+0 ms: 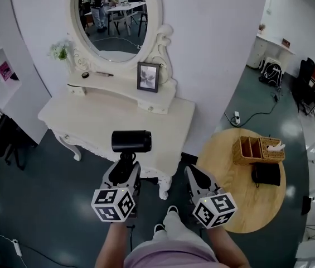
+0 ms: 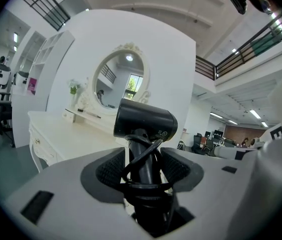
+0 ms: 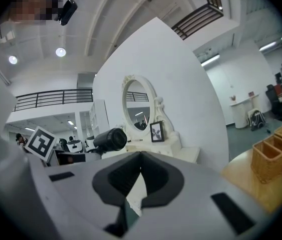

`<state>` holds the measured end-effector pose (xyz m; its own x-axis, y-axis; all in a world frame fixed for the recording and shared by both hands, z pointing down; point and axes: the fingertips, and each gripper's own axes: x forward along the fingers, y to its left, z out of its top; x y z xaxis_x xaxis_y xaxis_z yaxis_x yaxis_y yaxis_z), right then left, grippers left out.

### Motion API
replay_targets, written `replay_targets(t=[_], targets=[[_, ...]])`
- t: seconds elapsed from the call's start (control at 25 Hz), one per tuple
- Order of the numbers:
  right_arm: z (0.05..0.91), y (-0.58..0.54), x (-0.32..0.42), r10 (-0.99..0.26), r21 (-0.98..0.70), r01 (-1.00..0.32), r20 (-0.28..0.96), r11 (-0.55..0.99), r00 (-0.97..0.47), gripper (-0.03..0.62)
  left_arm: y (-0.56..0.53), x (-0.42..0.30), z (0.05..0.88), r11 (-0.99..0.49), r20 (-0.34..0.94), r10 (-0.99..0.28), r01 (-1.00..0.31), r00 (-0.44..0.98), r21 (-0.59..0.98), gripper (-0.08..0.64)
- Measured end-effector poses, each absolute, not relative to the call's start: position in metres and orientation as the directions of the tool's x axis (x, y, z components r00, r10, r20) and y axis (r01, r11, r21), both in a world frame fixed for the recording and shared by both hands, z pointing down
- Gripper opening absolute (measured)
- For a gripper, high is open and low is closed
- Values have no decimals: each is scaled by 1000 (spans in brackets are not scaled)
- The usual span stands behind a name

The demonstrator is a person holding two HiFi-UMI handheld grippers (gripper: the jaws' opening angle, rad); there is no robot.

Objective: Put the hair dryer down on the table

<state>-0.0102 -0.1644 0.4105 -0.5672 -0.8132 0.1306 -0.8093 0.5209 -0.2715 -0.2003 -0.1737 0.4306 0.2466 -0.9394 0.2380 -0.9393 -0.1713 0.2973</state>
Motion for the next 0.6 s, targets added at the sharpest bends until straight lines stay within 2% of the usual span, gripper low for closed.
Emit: replay_targets(t=[0.6], targets=[[418, -223, 3, -829, -288, -823, 138, 490, -542, 3, -260, -179, 444, -232, 270, -916, -941, 297, 248, 224]])
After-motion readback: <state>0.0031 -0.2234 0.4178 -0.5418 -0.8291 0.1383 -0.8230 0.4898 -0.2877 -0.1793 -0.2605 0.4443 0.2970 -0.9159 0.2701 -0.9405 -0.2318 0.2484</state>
